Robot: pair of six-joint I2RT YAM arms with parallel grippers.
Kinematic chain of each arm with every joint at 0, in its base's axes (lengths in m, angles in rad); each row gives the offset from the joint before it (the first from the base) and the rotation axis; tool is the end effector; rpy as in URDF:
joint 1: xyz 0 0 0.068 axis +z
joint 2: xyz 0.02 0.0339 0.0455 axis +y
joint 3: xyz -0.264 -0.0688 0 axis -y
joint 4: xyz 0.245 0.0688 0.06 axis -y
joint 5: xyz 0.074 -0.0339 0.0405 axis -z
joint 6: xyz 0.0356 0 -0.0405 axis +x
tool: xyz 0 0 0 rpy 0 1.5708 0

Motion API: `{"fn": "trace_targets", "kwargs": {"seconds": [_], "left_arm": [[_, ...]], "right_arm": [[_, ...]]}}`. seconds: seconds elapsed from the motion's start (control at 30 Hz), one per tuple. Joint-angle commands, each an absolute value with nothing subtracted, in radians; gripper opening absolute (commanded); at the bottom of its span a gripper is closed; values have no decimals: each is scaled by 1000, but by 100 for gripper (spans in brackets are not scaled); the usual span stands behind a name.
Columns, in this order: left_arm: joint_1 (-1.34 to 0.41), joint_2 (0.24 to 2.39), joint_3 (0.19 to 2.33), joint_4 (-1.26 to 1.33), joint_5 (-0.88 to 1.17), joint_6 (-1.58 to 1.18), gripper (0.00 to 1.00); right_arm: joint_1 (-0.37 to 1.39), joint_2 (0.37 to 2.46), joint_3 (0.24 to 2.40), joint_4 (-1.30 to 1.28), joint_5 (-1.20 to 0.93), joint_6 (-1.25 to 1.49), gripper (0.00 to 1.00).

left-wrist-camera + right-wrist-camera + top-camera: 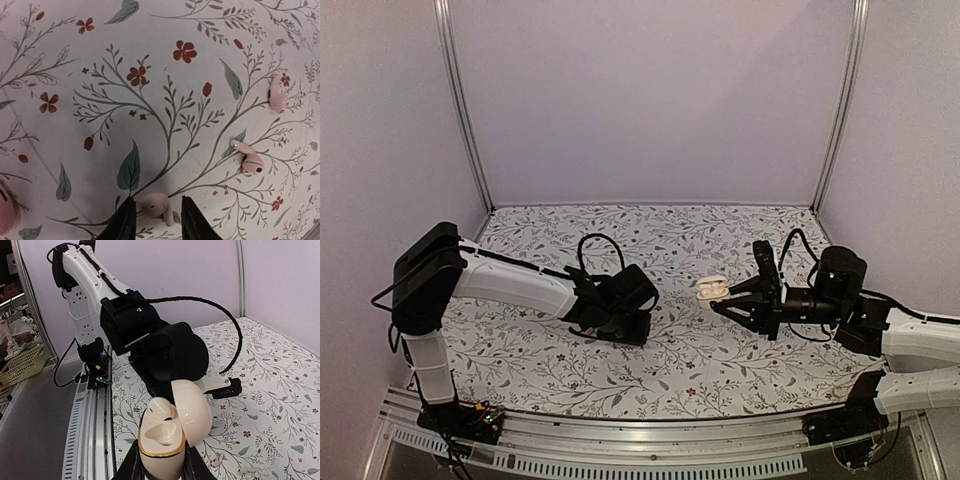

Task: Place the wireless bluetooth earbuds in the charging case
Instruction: Pick up the right earbud from the center of the board.

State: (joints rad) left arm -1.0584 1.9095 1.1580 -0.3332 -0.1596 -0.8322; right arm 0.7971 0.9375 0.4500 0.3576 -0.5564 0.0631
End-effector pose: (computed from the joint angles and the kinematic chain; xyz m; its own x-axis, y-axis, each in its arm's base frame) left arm 0.1906 -0.3273 0.1426 -0.9012 0.1131 -0.4184 0.2343 0.9392 -0.2508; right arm 0.1345 0.1646 0.2511 -0.1517 -0.0787 -0.9853 -0.9657 0.2242 0.1308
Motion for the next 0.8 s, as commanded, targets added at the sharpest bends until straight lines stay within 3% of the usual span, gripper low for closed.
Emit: {"fn": "trace_targets", "kwargs": {"seconds": [0.0, 0.77], "left_arm": [[-1068, 1939, 1205, -468, -238, -914, 30], [-1087, 2034, 1281, -472, -216, -841, 19]], "right_arm": [[792, 915, 442, 353, -561, 57, 19], [792, 920, 442, 356, -561, 57, 19]]}}
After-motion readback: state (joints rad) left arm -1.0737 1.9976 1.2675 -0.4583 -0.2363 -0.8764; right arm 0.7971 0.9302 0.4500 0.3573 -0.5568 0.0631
